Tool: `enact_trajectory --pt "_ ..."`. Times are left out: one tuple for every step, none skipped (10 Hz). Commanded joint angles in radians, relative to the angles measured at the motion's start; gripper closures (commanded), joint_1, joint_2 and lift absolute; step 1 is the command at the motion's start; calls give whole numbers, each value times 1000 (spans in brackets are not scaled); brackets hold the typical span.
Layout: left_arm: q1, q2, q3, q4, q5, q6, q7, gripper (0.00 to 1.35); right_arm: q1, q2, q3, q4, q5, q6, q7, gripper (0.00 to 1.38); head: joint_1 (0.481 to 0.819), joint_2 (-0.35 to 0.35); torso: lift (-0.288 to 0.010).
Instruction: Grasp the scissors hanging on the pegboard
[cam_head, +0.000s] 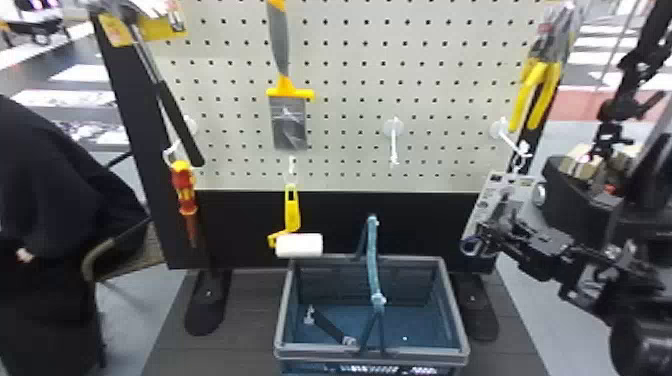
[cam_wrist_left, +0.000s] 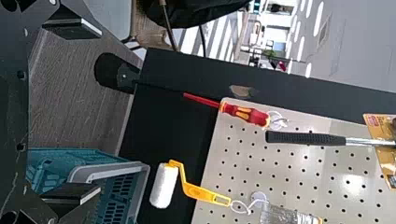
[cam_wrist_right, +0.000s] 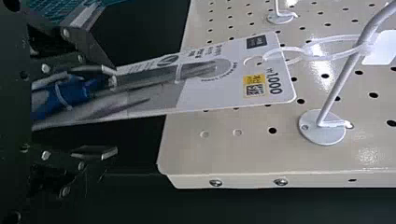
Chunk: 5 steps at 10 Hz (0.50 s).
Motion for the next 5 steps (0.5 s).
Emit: enact_trajectory --pt "1 -1 0 0 1 0 0 144 16 5 -9 -15 -3 0 -6 1296 549 0 -100" --pt "1 -1 0 0 1 0 0 144 20 5 -11 -20 -1 -2 -6 1296 549 0 -100" --pt "1 -1 0 0 1 0 0 142 22 5 -11 -22 -1 -2 -8 1296 549 0 -100" --pt "1 -1 0 0 1 0 0 144 24 6 -13 -22 -3 -2 -8 1296 549 0 -100" --pt "3 -1 0 0 1 0 0 144 24 6 -11 -22 -3 -2 -8 1296 549 0 -100"
